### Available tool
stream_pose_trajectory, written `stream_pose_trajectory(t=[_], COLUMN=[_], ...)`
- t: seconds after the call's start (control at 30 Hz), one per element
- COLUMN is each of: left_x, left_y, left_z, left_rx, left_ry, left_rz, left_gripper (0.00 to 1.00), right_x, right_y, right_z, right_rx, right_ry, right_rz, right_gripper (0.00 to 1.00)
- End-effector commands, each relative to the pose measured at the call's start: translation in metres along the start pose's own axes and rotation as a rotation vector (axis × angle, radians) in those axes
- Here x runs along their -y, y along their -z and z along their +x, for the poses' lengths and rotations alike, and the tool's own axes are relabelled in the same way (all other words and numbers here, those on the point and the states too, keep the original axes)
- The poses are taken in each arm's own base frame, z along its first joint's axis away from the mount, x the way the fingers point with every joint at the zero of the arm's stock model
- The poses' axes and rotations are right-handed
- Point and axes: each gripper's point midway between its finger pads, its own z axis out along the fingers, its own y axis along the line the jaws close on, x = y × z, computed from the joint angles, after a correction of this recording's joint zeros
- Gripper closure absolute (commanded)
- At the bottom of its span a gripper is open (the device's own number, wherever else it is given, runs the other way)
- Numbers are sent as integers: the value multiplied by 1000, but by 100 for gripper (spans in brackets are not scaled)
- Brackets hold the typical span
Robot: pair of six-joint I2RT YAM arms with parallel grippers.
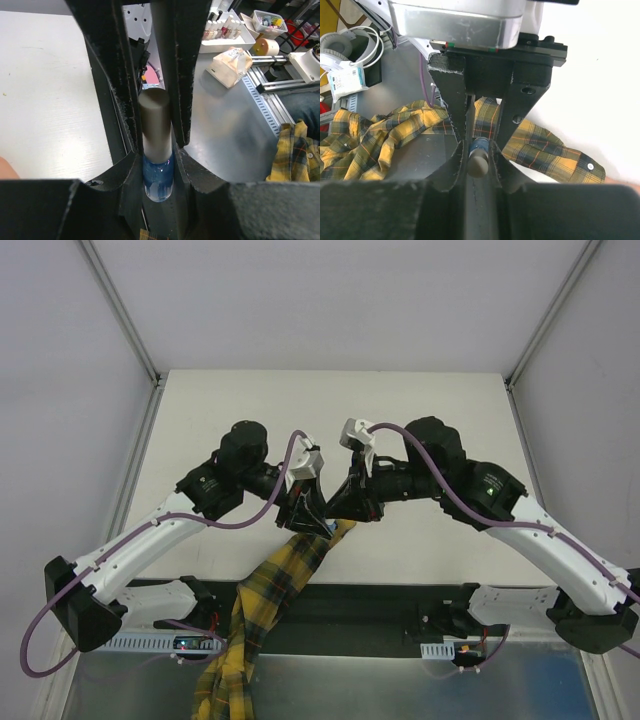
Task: Paint the nails
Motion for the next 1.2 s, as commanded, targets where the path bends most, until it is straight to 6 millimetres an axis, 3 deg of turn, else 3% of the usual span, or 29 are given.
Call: stream_pose_trajectory(t=[0.0,0.07,0.13,0.17,0.23,0.47,0.67,0.97,1.07,1.17], left_x=[4,-3,-4,-5,-7,-5,-20,-73,-89,-95], left_y=[4,6,7,8,10,13,28,73,90,99], left_z=[-22,-22,-23,-23,-24,-27,-34,-49,-50,-49], left_rx=[41,46,50,52,57,66,94,166,181,195], left_ry=[-103,-106,-113,-115,-129,-148,-199,-191,-177,-162], left_rz=[-16,-64,-87,-95,-119,-139,-288,-717,-851,-919], left_gripper=[100,96,81,65,56,43,39,35,33,28], right_x=[-4,2,7,5,4,2,21,70,102,149], right_y=[-4,-4,-5,-2,2,8,14,31,47,79], right_z=[-9,-9,-9,-12,-19,-21,-6,36,53,78], right_rx=[29,37,54,79,118,139,94,51,50,64], right_ry=[6,-11,-30,-23,-14,-9,-25,-110,-160,-248], right_rz=[-34,0,27,30,35,46,166,408,586,873], right_gripper=[99,99,99,99,99,100,100,100,100,100])
